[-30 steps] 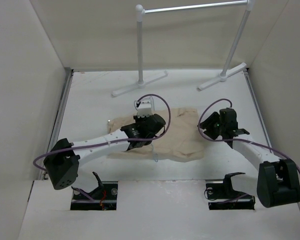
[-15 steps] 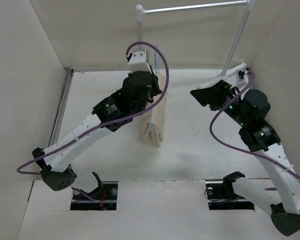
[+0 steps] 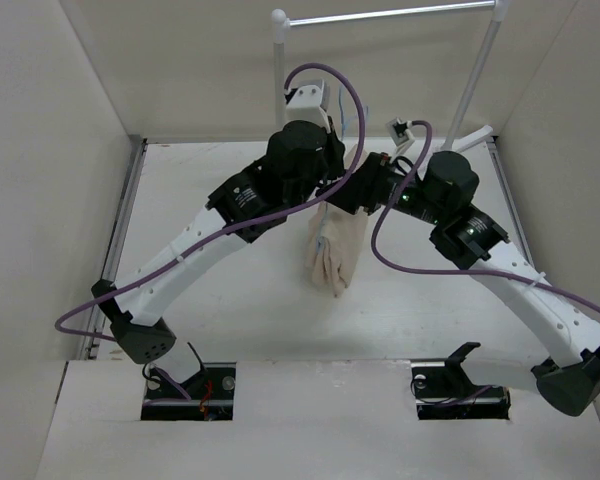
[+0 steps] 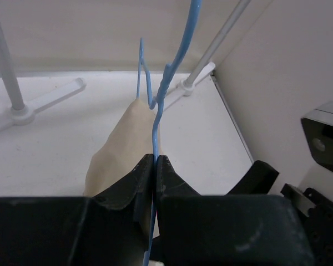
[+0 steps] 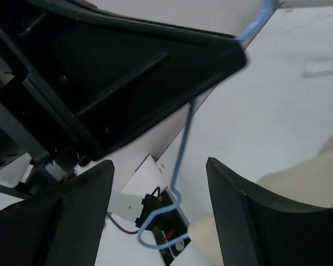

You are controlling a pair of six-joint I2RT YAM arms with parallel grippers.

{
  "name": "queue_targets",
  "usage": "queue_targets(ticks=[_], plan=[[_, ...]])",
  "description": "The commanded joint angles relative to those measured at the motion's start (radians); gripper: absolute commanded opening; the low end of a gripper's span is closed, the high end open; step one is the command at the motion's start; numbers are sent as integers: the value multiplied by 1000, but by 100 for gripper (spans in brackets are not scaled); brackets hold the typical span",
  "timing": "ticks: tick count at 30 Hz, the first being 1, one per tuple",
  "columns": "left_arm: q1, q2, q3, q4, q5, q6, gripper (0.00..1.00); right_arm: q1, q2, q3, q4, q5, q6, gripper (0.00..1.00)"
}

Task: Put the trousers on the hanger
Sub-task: Place the hanger at the clothesline.

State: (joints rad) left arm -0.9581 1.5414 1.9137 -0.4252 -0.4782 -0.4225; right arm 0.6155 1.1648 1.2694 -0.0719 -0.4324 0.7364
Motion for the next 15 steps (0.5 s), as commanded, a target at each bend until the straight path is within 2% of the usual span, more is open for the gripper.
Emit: queue_targets(ticks=[1, 4, 6, 11, 13, 15], plan=[[12, -18, 39, 94, 36, 8, 0, 22, 16, 45, 93, -52, -12, 70], [20, -14, 35, 95, 44, 7, 0, 36, 36, 39, 100, -45, -6, 55], [28, -14, 30, 95, 49, 7, 0, 42, 39, 35, 96, -29, -6, 51], [42, -18, 18, 108, 55, 4, 0, 49, 44, 15, 107, 1, -2, 30], [43, -20, 18, 109, 61, 2, 0, 49, 58, 16, 113, 0, -2, 26], [45, -21, 15, 114, 62, -1, 0, 49, 71, 24, 119, 4, 3, 15]])
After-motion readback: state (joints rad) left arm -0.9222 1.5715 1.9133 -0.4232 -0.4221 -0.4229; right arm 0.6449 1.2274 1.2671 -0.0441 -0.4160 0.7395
